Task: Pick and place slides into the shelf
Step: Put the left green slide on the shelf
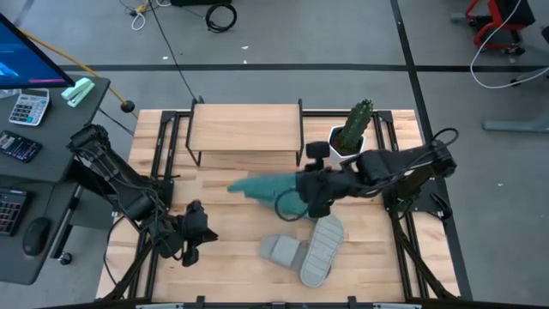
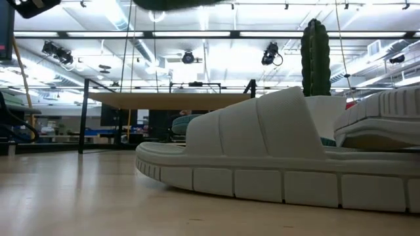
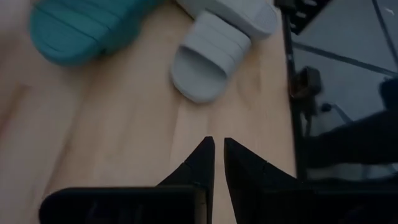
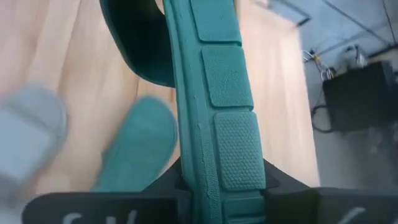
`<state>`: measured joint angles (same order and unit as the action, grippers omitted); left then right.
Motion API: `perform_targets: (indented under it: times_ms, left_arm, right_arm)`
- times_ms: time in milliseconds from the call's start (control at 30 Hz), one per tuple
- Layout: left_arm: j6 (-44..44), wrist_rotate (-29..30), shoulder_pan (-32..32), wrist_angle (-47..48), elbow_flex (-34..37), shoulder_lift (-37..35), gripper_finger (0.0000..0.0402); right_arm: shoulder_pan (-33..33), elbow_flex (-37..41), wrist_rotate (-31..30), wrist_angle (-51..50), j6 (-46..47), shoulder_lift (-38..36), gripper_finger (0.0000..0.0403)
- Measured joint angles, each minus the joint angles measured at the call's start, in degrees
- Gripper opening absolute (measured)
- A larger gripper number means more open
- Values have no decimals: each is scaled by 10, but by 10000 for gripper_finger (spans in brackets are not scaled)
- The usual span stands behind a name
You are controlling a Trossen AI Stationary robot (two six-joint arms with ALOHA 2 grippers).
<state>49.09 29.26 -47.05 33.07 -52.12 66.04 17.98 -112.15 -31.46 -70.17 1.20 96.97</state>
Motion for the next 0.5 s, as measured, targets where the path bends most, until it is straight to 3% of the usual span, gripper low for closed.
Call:
perform_targets:
  times_ms: [367,500]
  left_arm:
    - [-106,188,13,-5,0,0,25]
    - [-113,278,36,-20,0,0,14]
  right_arm:
    - [-35,-18,-21,155,139,-1,68]
    - [-47,-18,-77,234,144,0,68]
